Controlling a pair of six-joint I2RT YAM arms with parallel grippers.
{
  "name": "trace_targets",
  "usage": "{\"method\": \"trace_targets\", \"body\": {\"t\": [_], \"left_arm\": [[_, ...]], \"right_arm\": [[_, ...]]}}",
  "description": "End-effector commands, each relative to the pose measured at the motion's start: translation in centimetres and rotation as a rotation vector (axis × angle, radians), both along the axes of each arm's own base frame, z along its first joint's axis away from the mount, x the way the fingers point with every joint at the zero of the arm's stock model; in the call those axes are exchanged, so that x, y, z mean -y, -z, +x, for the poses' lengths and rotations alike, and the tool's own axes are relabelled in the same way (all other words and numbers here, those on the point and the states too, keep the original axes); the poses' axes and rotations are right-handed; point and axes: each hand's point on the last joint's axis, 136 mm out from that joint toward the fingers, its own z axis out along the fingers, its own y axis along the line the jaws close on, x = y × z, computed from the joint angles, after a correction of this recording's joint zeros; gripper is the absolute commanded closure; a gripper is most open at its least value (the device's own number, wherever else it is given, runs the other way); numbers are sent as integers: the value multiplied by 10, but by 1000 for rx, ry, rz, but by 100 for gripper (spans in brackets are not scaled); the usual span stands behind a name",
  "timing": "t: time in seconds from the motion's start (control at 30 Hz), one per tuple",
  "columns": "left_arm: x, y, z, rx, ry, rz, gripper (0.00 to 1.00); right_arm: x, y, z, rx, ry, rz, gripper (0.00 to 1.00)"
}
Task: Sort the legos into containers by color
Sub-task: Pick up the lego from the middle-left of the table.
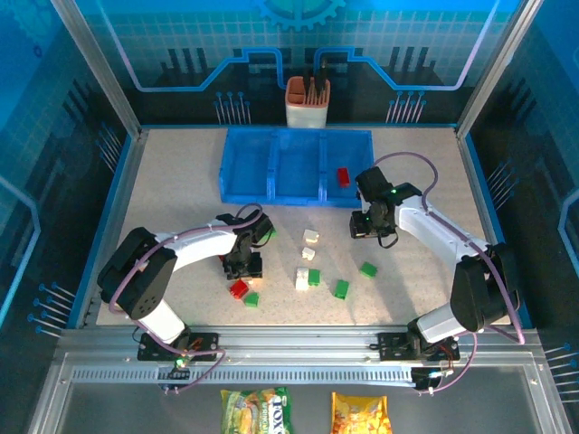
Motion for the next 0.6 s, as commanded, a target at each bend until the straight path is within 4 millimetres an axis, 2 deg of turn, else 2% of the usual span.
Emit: {"method": "trace_targets", "body": {"t": [0.0, 0.17, 0.33, 0.57], "left_arm": [[-3, 0, -2, -6, 3, 30, 58], [-1, -3, 1, 1, 13, 30, 65], [0, -10, 6, 22, 15, 25, 67], [1, -31, 14, 65, 38, 25, 68]], "right_arm": [[-7, -8, -6, 8, -10, 18, 57], [-6, -9, -7, 7, -10, 14, 57], [-4, -10, -8, 10, -6, 6, 57], [-5, -15, -9, 17, -1, 7, 57]]}}
